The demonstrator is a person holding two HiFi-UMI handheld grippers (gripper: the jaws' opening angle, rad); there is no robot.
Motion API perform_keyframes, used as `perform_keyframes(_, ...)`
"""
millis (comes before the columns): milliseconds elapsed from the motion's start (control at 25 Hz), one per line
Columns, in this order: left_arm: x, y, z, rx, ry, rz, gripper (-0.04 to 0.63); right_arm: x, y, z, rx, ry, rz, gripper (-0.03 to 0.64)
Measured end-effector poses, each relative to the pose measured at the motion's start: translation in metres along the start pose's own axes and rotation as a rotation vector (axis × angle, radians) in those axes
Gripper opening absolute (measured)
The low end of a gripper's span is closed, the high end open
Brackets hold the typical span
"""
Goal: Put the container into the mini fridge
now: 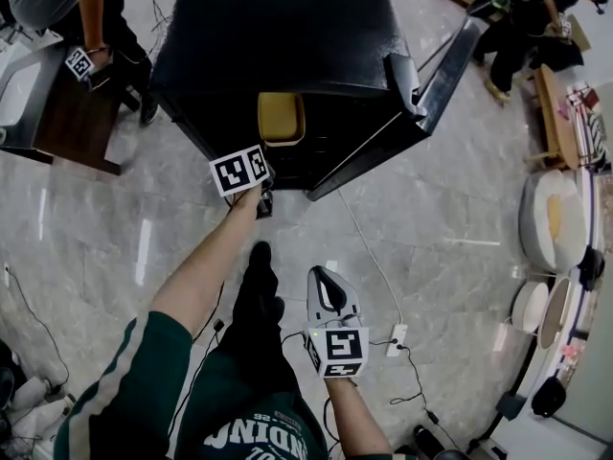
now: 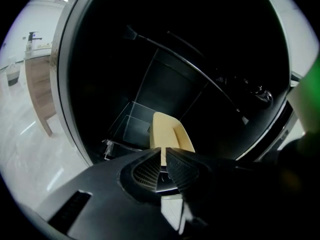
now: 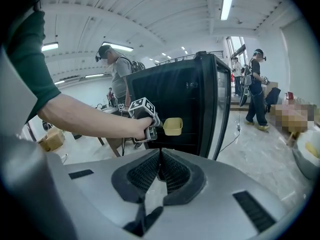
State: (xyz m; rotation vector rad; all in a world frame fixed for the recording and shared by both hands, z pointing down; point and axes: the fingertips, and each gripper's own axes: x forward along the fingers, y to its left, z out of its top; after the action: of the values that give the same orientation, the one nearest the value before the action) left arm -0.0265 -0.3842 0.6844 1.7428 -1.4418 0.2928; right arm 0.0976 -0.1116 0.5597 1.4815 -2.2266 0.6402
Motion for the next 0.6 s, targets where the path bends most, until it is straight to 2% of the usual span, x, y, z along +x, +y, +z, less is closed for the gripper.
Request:
perform_keyframes(320, -0.010, -0.002, -0.002, 0.072, 0.017, -0.008, 0.017, -0.002, 0.002, -0.002, 0.001, 0.006, 0.001, 0.035)
perform_keyframes(600, -0.020, -0.013, -0.003, 0.158, 0.058, -0.082, 0.014, -0.002, 0.005, 0.000, -0.005, 0.003, 0.006, 0.035)
